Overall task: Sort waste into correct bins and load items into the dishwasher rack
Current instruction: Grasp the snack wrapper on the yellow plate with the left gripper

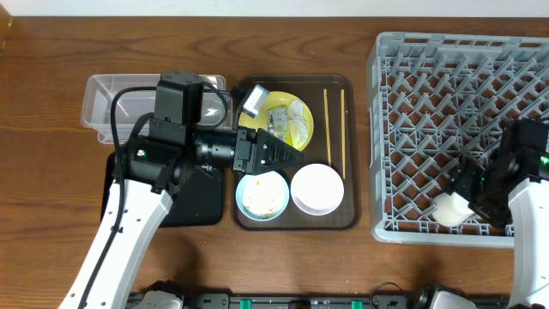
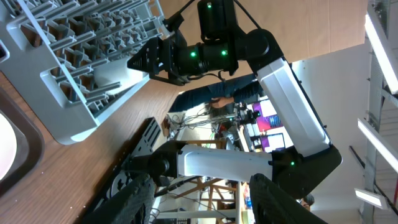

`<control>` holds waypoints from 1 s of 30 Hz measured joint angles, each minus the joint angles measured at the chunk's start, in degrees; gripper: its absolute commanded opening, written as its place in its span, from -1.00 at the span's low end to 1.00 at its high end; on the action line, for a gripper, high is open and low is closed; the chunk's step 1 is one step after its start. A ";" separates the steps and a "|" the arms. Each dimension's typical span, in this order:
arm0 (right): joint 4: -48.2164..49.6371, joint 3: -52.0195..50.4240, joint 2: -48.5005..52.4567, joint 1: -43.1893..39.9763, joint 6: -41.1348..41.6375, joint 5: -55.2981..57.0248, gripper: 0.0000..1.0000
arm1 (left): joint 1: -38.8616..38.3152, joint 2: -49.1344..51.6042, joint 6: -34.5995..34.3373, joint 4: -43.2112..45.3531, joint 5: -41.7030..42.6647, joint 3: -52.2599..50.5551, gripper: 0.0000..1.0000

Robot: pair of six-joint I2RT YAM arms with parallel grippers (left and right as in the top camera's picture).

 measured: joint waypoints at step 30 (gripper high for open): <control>-1.55 4.07 -22.25 0.00 -20.87 -45.03 0.86 | -15.76 9.22 -1.88 -9.62 -78.42 0.22 0.29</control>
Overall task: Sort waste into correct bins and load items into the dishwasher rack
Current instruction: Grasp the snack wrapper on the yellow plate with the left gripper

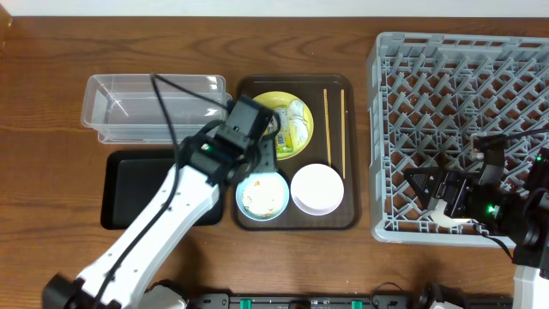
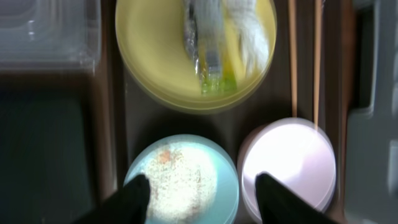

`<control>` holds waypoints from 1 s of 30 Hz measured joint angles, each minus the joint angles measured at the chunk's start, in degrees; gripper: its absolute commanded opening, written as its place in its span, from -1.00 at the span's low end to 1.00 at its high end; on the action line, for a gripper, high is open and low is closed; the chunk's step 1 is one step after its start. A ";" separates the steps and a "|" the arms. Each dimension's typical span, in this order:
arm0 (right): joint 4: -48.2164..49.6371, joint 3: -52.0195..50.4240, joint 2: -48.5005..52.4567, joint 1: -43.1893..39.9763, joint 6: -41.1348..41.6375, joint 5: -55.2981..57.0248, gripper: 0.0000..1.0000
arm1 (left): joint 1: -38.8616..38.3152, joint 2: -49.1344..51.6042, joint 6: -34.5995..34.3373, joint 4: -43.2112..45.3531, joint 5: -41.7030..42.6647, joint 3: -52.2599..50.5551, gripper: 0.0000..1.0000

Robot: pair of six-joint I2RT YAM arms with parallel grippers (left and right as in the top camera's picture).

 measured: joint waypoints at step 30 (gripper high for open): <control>-1.33 0.00 0.02 0.00 -1.86 -2.25 0.87 | 5.46 30.75 9.27 31.52 3.17 0.04 0.21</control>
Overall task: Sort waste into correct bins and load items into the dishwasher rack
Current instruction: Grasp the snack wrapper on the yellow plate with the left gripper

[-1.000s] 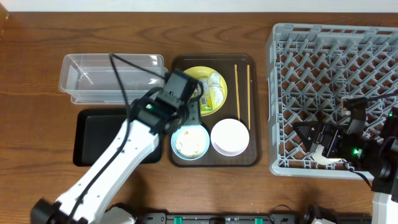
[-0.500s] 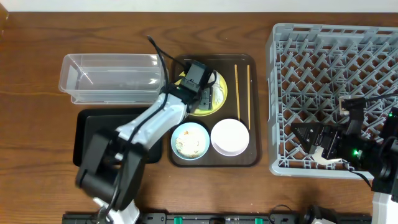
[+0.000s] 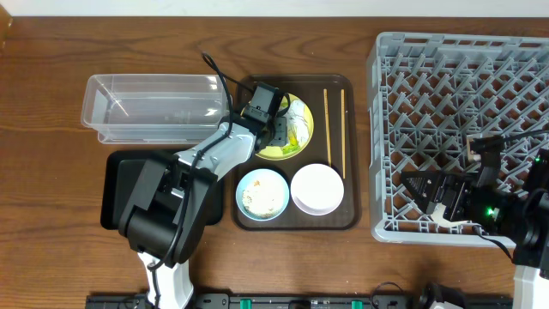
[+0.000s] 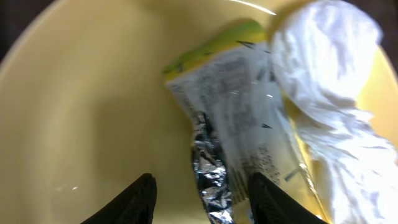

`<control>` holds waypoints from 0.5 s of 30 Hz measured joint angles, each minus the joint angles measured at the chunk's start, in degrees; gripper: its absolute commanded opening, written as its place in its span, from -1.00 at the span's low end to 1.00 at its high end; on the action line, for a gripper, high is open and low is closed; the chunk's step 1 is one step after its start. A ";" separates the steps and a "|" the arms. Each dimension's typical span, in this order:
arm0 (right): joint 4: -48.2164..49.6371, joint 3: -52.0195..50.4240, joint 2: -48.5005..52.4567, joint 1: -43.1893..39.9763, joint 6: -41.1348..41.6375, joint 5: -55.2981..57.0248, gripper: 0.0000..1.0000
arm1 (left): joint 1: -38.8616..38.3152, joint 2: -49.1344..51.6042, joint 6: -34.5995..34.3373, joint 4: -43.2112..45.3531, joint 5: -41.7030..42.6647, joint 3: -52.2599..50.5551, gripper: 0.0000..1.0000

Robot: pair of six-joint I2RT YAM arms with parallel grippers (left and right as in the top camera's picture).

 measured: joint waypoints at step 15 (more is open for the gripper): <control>-0.55 0.00 0.00 0.00 -0.22 0.04 0.87 | 0.13 -0.33 -4.44 -0.31 3.91 0.04 0.04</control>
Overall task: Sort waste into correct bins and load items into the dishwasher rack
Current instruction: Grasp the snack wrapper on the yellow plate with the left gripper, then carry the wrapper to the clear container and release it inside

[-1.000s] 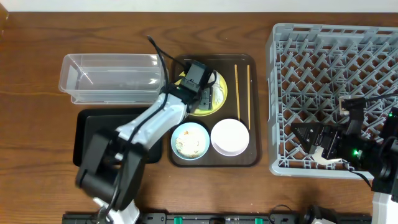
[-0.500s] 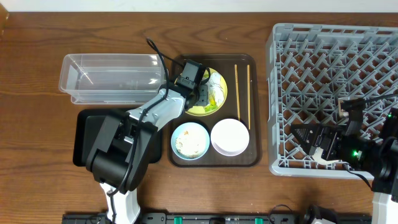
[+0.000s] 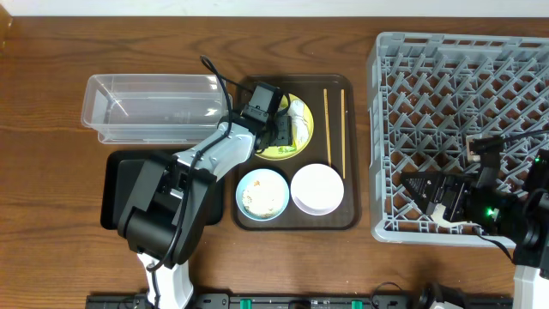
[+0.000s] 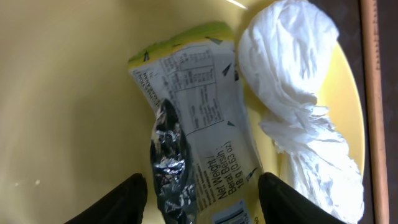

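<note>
A yellow plate (image 4: 62, 93) holds a silver and green snack wrapper (image 4: 193, 137) and a crumpled white tissue (image 4: 298, 106). My left gripper (image 4: 202, 205) is open low over the plate, its dark fingers (image 4: 118, 199) on either side of the wrapper's lower end. From overhead it (image 3: 276, 130) covers the plate's middle. My right gripper (image 3: 433, 187) is low in the front of the grey dishwasher rack (image 3: 463, 86), next to a white item (image 3: 444, 215). Its jaws are not clear.
The brown tray (image 3: 249, 219) also carries a blue bowl (image 3: 262, 194) with food scraps, a white bowl (image 3: 317, 189) and two chopsticks (image 3: 326, 129). A clear bin (image 3: 146, 107) and a black bin (image 3: 120, 189) sit left of the tray.
My left gripper has come a little closer to the wrapper, which now lies between the fingers. The right arm has hardly moved.
At first my left gripper lay sideways over the tray and the right gripper was by a white item at the rack's front. Then the left wrist looked down on the tray from above. After that it was low in the yellow plate, and now straddles the wrapper.
</note>
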`<control>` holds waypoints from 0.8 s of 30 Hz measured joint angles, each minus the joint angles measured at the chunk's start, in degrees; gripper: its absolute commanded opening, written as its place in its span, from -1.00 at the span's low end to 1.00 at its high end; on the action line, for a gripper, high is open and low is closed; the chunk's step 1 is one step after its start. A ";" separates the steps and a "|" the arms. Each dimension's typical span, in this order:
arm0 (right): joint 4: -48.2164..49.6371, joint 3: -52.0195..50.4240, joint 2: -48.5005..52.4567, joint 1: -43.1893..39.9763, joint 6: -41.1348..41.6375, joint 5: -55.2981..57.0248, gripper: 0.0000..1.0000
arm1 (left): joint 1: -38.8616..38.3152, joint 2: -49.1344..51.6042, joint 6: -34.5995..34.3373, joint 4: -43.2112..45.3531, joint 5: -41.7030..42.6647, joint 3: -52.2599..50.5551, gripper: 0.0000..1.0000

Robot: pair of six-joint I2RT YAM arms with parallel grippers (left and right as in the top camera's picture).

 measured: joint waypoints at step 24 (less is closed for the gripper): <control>-0.31 0.00 0.00 0.00 -0.02 0.22 0.84 | 6.62 -30.49 -0.04 -13.22 -7.43 2.80 -0.87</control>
